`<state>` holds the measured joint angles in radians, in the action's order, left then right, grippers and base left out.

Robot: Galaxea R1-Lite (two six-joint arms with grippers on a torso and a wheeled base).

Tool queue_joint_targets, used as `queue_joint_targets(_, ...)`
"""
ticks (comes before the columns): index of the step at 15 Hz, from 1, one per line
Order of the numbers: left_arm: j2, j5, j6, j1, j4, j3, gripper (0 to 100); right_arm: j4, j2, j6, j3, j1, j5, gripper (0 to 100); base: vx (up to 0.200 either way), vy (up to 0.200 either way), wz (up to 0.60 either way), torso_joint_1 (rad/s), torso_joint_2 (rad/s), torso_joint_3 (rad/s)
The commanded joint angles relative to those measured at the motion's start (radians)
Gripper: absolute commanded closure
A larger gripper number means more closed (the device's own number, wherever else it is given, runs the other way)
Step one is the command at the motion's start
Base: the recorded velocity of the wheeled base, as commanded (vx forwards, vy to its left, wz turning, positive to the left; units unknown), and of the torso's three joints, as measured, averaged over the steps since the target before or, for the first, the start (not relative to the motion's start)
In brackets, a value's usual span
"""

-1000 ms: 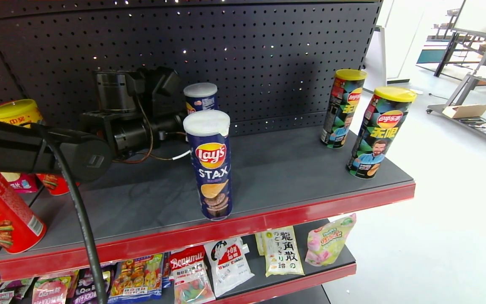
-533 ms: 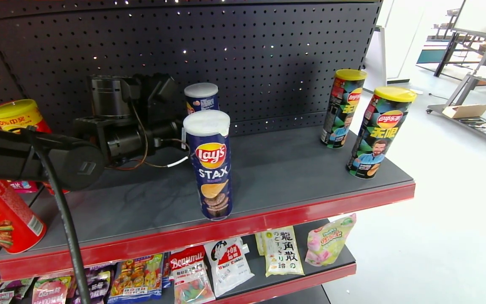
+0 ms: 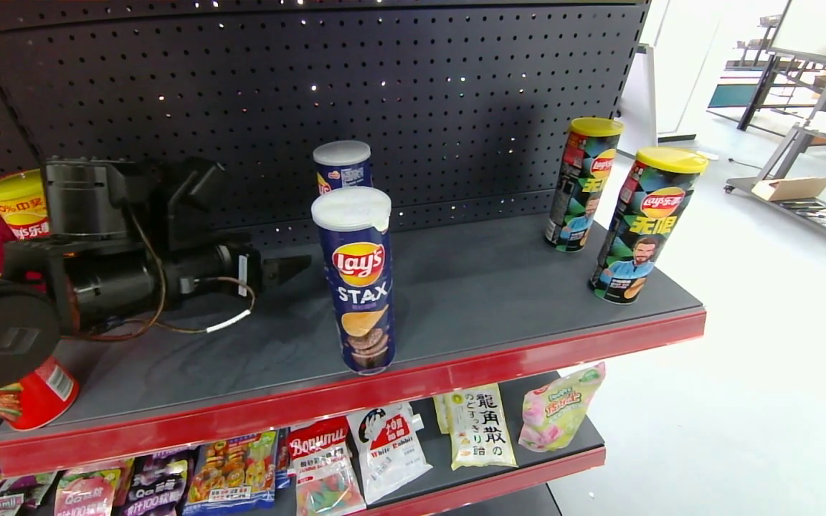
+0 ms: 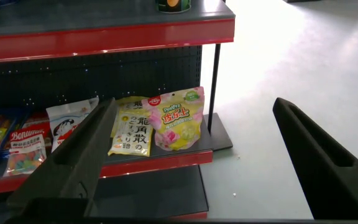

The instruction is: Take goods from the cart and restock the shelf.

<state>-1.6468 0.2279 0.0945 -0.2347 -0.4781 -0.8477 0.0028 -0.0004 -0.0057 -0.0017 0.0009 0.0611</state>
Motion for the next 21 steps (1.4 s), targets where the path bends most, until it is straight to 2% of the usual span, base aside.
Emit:
queue_joint_targets(1, 0.412, -0.004, 0.005, 0.014, 0.188, 0.22, 0, 0.0, 0.0, 0.0, 0.0, 0.001, 0.0, 0, 0.0, 0.0, 0.0, 0.0, 0.0, 0.0)
queue_joint_targets(2, 0.587, 0.004, 0.004, 0.021, 0.331, 0.271, 0, 0.0, 0.0, 0.0, 0.0, 0.001, 0.0, 0, 0.0, 0.0, 0.0, 0.0, 0.0, 0.0)
queue_joint_targets(4, 0.898, 0.01, -0.002, 0.048, 0.608, 0.297, 0, 0.0, 0.0, 0.0, 0.0, 0.001, 0.0, 0, 0.0, 0.0, 0.0, 0.0, 0.0, 0.0)
queue_joint_targets(6, 1.119, 0.016, -0.012, 0.048, 0.777, 0.297, 0, 0.0, 0.0, 0.0, 0.0, 0.001, 0.0, 0, 0.0, 0.0, 0.0, 0.0, 0.0, 0.0)
queue_joint_targets(10, 1.384, 0.024, -0.013, 0.032, 0.972, 0.295, 0, 0.0, 0.0, 0.0, 0.0, 0.001, 0.0, 0, 0.0, 0.0, 0.0, 0.0, 0.0, 0.0)
queue_joint_targets(13, 1.464, 0.019, -0.015, -0.061, 1.038, 0.275, 0, 0.0, 0.0, 0.0, 0.0, 0.001, 0.0, 0, 0.0, 0.0, 0.0, 0.0, 0.0, 0.0)
queue_joint_targets(14, 1.486, -0.025, -0.058, -0.077, 1.041, 0.283, 0, 0.0, 0.0, 0.0, 0.0, 0.001, 0.0, 0, 0.0, 0.0, 0.0, 0.0, 0.0, 0.0)
queue_joint_targets(17, 1.489, -0.317, -0.136, -0.072, 1.001, 0.308, 0, 0.0, 0.0, 0.0, 0.0, 0.001, 0.0, 0, 0.0, 0.0, 0.0, 0.0, 0.0, 0.0)
queue_joint_targets(18, 1.492, -0.351, -0.144, -0.071, 0.994, 0.312, 0, 0.0, 0.0, -0.002, 0.0, 0.001, 0.0, 0, 0.0, 0.0, 0.0, 0.0, 0.0, 0.0)
queue_joint_targets(19, 1.493, -0.424, -0.144, -0.071, 0.984, 0.322, 0, 0.0, 0.0, -0.003, 0.0, 0.001, 0.0, 0, 0.0, 0.0, 0.6, 0.002, 0.01, 0.002)
queue_joint_targets(21, 1.484, -0.466, -0.142, -0.068, 0.983, 0.32, 0, 0.0, 0.0, -0.003, 0.0, 0.001, 0.0, 0, 0.0, 0.0, 0.6, 0.005, 0.0, 0.002)
